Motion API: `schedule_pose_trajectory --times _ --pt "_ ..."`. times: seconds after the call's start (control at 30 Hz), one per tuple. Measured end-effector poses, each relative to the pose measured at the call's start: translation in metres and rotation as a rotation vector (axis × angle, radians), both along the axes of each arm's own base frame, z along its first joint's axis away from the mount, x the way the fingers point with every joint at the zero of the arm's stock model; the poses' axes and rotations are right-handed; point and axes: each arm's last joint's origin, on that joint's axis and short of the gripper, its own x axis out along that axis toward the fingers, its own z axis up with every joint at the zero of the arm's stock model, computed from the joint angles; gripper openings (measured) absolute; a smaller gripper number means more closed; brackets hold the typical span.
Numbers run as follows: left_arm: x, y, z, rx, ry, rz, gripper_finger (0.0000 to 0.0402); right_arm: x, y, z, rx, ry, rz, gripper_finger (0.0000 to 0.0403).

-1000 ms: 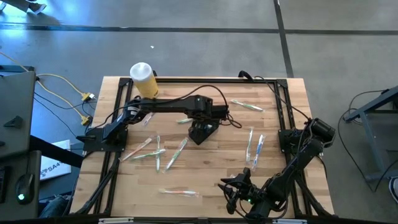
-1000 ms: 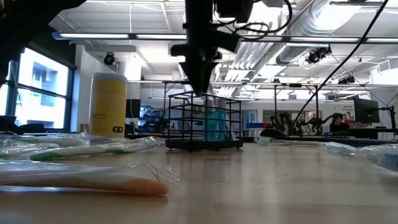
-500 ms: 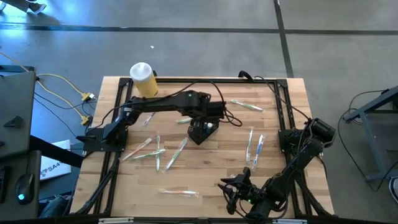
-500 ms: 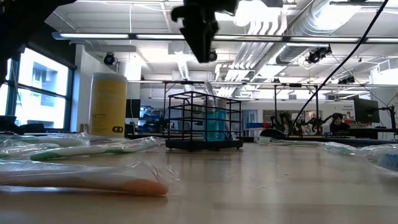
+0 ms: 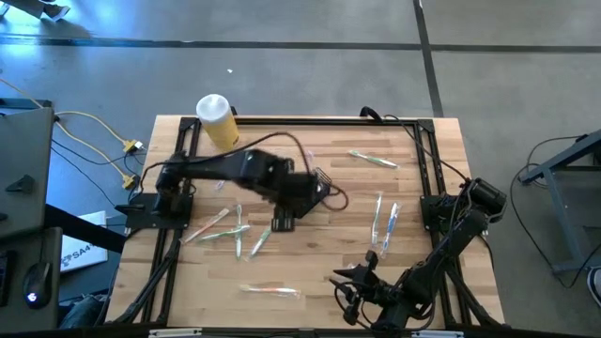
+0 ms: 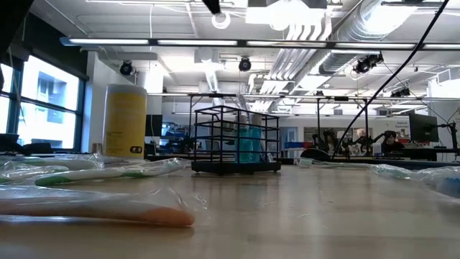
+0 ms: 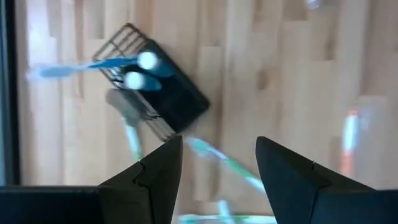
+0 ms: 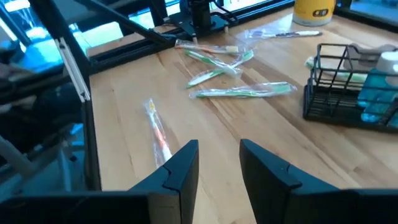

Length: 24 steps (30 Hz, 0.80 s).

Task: Pick & Place toothbrushing station
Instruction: Put the green toothbrush into the wire organizer

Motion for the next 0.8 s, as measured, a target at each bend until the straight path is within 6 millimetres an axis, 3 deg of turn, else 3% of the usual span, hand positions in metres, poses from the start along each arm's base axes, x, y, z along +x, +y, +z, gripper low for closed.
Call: schedule_pose_trajectory --times 0.23,0.5,0.63,0.8 --pt "-0.021 -0.065 0.003 -0.019 -0.039 -0.016 0.0196 -0.004 -0.004 -0.004 -0.116 0.078 0.025 0.0109" --pt "-0.048 -0.136 -0.052 0.014 0.175 -0.132 0.0196 -0.008 -0.013 -0.008 -0.202 0.147 0.015 0.0109" --pt "-0.056 -0.139 -0.080 0.072 0.250 -0.074 0.0196 -0.004 -0.018 -0.009 -0.224 0.153 -0.005 0.0109" --pt "-0.064 -0.116 -0.100 0.024 0.231 -0.079 0.0196 0.005 -0.027 -0.009 -0.239 0.167 -0.031 0.0109"
